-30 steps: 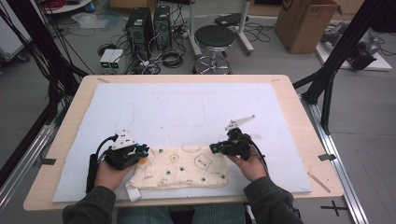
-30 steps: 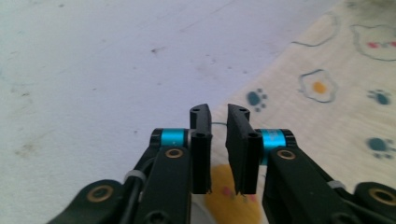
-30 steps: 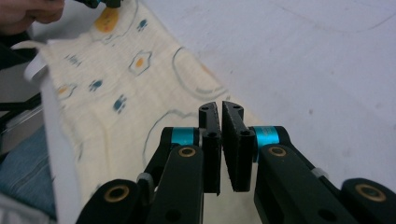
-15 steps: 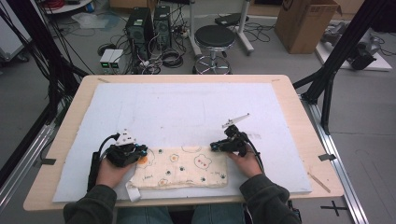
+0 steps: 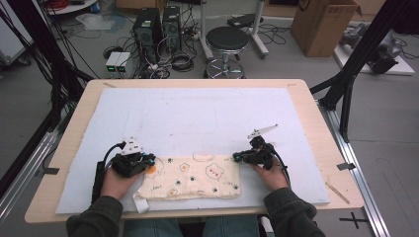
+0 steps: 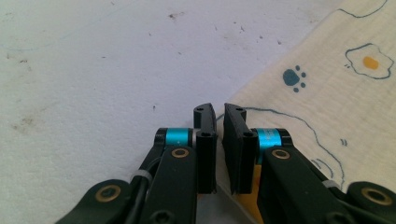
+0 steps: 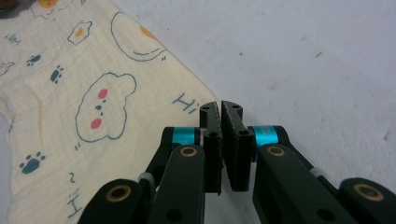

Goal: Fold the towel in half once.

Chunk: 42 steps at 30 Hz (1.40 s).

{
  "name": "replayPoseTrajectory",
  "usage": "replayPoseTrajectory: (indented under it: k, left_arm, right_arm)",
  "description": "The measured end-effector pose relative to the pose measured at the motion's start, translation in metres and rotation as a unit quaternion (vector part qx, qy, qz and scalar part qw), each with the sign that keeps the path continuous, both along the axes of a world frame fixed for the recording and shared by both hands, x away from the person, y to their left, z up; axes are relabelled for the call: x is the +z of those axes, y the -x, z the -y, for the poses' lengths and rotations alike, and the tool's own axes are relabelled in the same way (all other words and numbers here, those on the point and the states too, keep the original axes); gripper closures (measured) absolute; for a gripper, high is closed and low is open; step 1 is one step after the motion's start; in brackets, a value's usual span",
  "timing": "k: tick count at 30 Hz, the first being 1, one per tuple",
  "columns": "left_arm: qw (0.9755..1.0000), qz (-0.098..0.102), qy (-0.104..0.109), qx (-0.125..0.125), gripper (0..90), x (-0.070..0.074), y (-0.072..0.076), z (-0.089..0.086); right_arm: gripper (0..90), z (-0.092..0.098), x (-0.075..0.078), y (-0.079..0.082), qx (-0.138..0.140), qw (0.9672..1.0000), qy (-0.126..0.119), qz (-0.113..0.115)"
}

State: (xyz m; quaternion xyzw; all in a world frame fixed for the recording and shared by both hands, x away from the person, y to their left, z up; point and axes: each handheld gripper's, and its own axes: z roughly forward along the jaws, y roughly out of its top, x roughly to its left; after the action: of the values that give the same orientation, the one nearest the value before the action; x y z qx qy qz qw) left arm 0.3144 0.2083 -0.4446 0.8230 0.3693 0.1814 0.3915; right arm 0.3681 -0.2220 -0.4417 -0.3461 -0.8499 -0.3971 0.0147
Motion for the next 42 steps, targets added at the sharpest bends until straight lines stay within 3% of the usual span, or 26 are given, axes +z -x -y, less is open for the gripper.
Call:
replayPoseTrajectory:
  k: [14,20,28,34,42]
  left_arm:
    - [1.0,0.003,0.005,-0.003,82.7,-0.001,0.0,-0.001]
    - [0.9999,0.011,-0.009,-0.006,81.8,0.0,0.002,0.0]
    - [0.9997,0.012,0.015,-0.017,75.9,0.008,0.007,-0.001]
    - [0.9988,0.026,0.026,-0.032,70.6,0.017,0.014,0.001]
    - [0.9983,0.039,0.039,-0.016,58.1,0.023,0.016,-0.004]
  right_arm:
    - [86.0,0.005,-0.001,0.004,-0.001,1.0,-0.004,0.008]
    - [80.0,0.002,0.001,0.006,0.003,0.9999,-0.002,0.013]
    - [74.3,0.003,0.009,0.011,0.006,0.9988,-0.026,0.04]
    - [66.6,0.006,0.015,0.016,0.005,0.9974,-0.038,0.061]
    - [56.9,0.004,0.022,0.023,0.015,0.9951,-0.03,0.093]
